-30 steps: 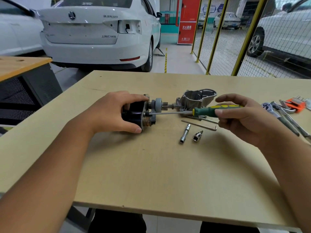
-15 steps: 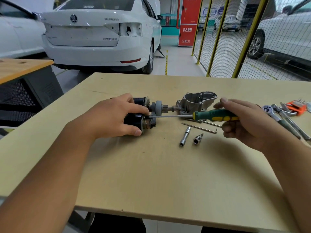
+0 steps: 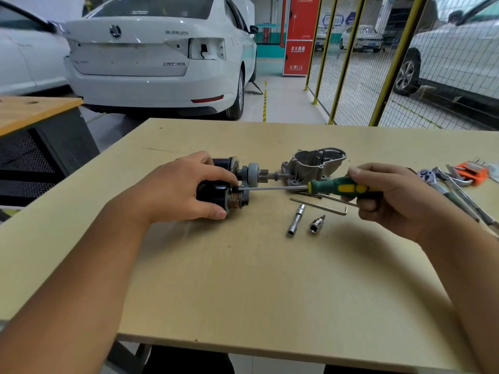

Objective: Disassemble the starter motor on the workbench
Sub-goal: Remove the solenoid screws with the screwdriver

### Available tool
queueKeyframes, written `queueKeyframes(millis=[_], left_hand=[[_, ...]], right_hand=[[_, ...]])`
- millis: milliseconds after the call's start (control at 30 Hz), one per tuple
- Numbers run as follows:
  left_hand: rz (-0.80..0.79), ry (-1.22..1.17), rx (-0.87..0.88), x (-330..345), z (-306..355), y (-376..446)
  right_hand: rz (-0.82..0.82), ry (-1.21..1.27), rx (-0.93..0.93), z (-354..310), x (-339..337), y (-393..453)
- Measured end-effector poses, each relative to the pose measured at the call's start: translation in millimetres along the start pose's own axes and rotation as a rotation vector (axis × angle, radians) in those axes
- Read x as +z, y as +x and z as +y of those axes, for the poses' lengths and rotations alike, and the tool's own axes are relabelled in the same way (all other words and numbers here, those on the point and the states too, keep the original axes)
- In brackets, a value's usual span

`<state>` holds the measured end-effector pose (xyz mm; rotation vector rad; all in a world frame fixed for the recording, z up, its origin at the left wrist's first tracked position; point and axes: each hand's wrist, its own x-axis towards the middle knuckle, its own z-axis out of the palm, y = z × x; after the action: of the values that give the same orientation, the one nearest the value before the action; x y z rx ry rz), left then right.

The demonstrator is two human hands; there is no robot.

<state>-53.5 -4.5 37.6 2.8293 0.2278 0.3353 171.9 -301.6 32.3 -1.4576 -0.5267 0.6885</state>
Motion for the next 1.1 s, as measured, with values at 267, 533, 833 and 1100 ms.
queueKeyframes(millis=[267, 533, 833, 1100], left_hand=[[0.149, -0.323, -0.035, 2, -9, 1], [0.204, -0.279, -0.102, 3, -6, 0], [0.455, -0.141, -0.265, 7, 0, 7], [0.432, -0.066, -0.453, 24, 13, 20]], right_hand=[[0.007, -0.077, 0.029, 2, 1, 0], [-0.074, 0.092, -0.074, 2, -3, 4], [-0.035, 0.046, -0.025, 1, -1, 1], [0.036, -0.103, 0.004, 2, 3, 0]])
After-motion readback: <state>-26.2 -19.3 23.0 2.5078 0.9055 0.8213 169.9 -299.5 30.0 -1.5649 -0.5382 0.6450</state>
